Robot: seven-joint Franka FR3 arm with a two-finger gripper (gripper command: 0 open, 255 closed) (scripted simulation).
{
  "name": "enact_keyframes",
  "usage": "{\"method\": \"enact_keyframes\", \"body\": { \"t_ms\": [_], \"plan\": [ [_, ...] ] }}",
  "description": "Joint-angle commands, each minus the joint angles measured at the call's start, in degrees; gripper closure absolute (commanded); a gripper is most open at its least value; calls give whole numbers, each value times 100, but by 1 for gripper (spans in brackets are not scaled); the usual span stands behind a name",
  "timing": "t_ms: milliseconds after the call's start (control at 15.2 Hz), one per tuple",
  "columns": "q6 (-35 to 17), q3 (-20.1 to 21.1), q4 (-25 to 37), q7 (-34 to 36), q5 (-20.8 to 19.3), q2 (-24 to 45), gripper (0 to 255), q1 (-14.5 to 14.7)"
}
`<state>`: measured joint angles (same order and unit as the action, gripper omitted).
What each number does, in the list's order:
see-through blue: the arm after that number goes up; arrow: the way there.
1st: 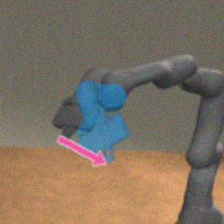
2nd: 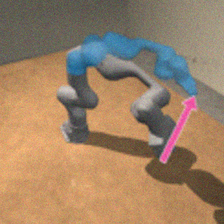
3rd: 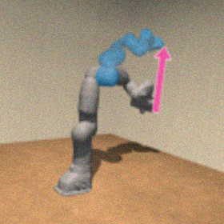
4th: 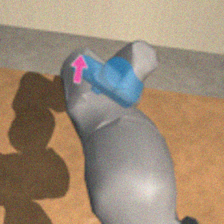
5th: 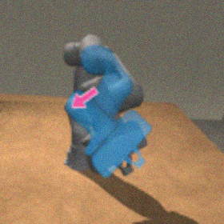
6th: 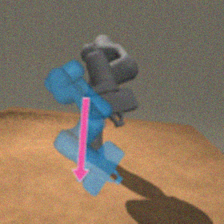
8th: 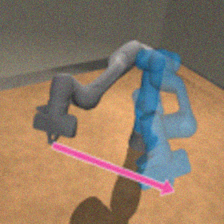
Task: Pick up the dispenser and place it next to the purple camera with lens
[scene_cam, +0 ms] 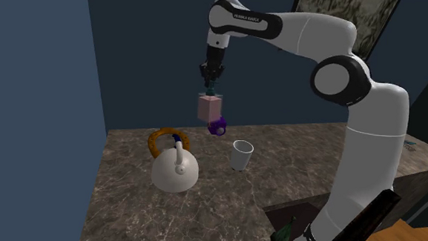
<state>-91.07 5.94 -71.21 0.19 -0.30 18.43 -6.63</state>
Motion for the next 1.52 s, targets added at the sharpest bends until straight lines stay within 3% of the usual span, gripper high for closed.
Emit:
{"method": "enact_keyframes", "body": {
  "t_ms": [0,198,264,792,1452],
  "plan": [
    [100,-66,455,-194,-6,358,255,-115],
    [398,-142,1478,-430,-23,1089,255,-252],
    [600,-170,2077,-526,-33,1488,255,-305],
    [-259,-165,856,-541,-12,1127,255,-347],
    [-1113,-167,-135,-557,-2,989,255,-370]
  ]
}}
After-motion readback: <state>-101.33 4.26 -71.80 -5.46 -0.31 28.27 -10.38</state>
